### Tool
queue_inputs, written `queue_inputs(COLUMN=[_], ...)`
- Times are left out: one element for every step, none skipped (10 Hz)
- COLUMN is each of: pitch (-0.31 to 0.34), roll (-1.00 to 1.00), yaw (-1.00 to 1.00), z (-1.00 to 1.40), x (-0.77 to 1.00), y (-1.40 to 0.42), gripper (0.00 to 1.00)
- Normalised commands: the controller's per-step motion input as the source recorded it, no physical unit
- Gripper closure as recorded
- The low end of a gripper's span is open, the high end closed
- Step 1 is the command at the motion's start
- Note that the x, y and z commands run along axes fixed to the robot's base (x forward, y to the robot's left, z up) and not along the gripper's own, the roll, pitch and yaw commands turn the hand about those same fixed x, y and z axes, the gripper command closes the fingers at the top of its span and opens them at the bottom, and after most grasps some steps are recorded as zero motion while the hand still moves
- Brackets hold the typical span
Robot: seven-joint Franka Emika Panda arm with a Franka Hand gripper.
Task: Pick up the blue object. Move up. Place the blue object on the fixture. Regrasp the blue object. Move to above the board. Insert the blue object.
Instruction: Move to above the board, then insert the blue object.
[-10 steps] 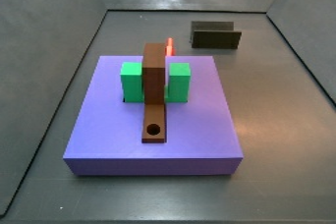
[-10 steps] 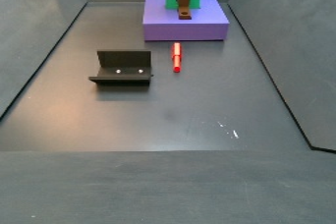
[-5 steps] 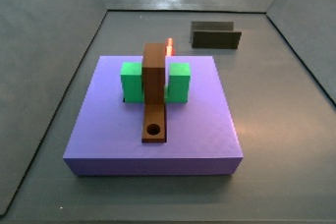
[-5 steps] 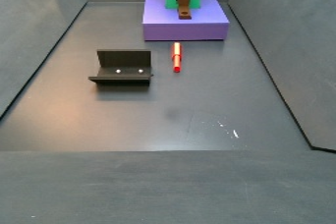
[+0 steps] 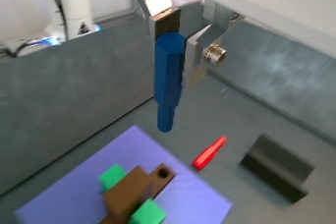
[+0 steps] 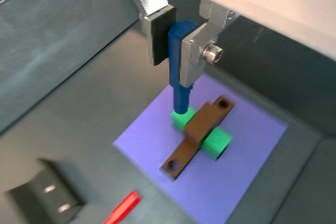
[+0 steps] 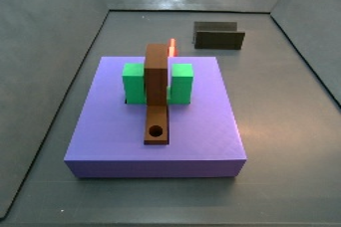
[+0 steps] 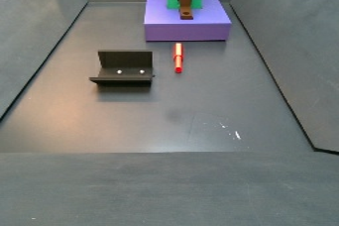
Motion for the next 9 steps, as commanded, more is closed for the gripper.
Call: queue_inputs(pitch=[0.006,-0.012,0.000,0.000,-0.027,-0.029,0.000,0.000,0.000], roll=[-0.55,-0.30,0.00,0.00,-0.09,-0.22,-0.23,-0.29,-0.36], yaw=[0.03,0.01,0.00,-0.06,-0.03,0.00,0.00,0.00,0.00], z=[-0.01,0.00,-0.02,-0.13,-0.31,-0.13,0.00,0.04,0.03], x=[-0.04,-0.03,0.00,0.07,0.04,0.10,0.15,0.17,0.17], y=[0.02,0.01,0.00,-0.02,-0.10,-0.13,-0.21,-0.20,-0.19], gripper=[1.00,1.00,1.00,1.00,1.00,1.00,1.00,1.00,1.00])
